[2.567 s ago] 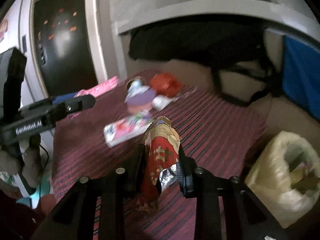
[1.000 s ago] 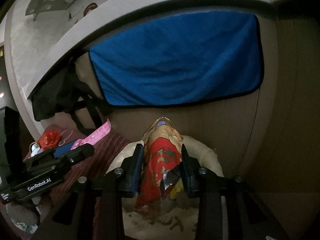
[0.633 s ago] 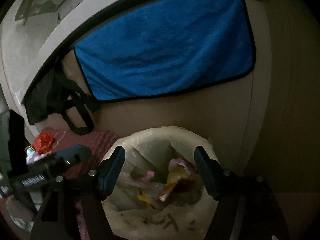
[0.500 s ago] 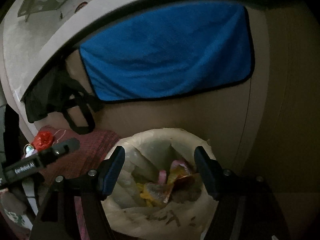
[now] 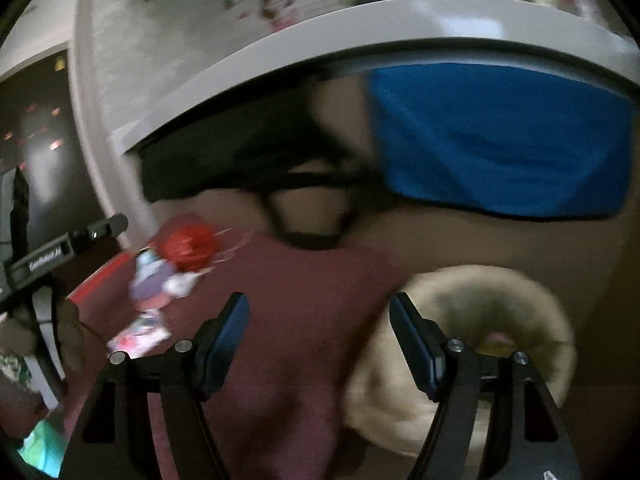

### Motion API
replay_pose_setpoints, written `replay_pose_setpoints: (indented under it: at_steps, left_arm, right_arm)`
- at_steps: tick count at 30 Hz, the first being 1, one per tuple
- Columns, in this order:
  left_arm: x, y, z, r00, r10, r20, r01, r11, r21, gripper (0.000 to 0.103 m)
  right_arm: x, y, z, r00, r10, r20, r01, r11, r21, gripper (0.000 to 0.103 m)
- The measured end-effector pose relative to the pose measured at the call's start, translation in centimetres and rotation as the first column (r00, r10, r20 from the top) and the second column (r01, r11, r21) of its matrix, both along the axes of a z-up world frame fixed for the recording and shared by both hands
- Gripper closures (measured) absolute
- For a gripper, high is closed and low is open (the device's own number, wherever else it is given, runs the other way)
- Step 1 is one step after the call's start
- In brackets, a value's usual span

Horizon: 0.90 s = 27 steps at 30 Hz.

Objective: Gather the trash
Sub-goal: 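Move both tools back over the bed toward the red cup and plastic bag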

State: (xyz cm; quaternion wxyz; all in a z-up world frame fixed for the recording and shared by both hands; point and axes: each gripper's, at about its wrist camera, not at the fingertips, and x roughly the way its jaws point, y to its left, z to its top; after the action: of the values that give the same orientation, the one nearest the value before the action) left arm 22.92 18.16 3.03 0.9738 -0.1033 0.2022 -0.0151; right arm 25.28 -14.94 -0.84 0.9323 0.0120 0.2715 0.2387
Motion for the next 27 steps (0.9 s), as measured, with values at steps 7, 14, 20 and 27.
replay_pose_setpoints:
  at_steps: [7, 14, 20, 27]
  left_arm:
    - [-6.4, 11.9, 1.0, 0.972, 0.231, 0.032, -0.231, 0.973, -0.014, 0.041]
    - [-11.9, 20.7, 0.4, 0.924, 0.379, 0.047, -0.377, 0.925, -0.052, 0.04]
    - [-11.7, 23.8, -3.7, 0.929, 0.37, -0.016, -0.369, 0.921, -0.125, 0.04]
    - [-8.3, 24.8, -9.3, 0.948, 0.295, -0.116, -0.314, 0.927, -0.205, 0.04]
  right_arm:
    - [-0.6, 11.6, 0.4, 0.976, 0.218, -0.015, -0.218, 0.973, -0.071, 0.033]
    - [1.1, 22.8, -0.7, 0.923, 0.374, -0.087, -0.383, 0.916, -0.123, 0.033]
    - [3.7, 31.1, -3.7, 0.879, 0.453, -0.145, -0.476, 0.846, -0.24, 0.048]
    - [8.3, 37.4, -7.6, 0.889, 0.424, -0.175, -0.458, 0.809, -0.37, 0.048]
